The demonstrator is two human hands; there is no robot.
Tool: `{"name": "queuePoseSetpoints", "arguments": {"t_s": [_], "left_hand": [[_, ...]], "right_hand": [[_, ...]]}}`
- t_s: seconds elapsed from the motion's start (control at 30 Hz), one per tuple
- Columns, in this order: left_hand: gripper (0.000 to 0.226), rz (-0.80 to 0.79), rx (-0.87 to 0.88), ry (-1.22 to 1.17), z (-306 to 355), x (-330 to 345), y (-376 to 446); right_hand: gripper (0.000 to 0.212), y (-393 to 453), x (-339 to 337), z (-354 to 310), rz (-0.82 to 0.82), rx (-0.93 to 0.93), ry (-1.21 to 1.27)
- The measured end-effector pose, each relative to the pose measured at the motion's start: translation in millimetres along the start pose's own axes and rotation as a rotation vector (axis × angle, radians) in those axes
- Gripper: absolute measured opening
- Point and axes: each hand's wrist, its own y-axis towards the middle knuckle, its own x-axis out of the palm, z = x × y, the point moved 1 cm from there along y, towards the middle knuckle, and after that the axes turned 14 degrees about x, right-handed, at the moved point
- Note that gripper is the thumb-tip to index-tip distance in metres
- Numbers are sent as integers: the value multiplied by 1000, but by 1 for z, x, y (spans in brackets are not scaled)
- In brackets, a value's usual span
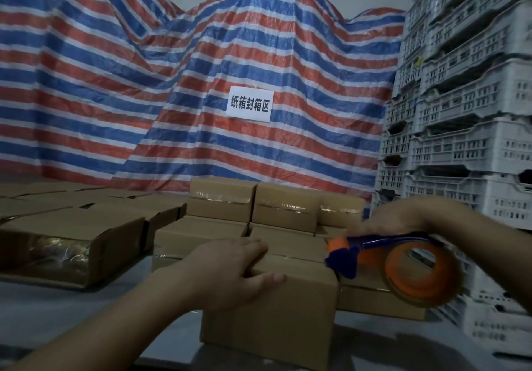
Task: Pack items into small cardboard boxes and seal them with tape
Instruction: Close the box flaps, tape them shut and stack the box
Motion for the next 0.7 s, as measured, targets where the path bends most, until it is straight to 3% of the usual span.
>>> {"name": "queuePoseSetpoints", "arguments": {"t_s": [0.13,0.3,0.47,0.63,0.7], "left_hand": [[93,-31,-26,-54,2,-3,7],[108,-64,30,85,34,-8,38],[85,-117,79,-33,61,1,61],[93,-129,81,-15,57,8,60],[95,-140,67,-23,57,8,59]], "right_hand": [[58,11,9,7,14,-21,41],[57,14,8,5,-9,-5,113],[56,16,13,8,-19,-16,146],[55,16,20,18,-9,-36,249],[64,13,13,28,9,-30,236]]}}
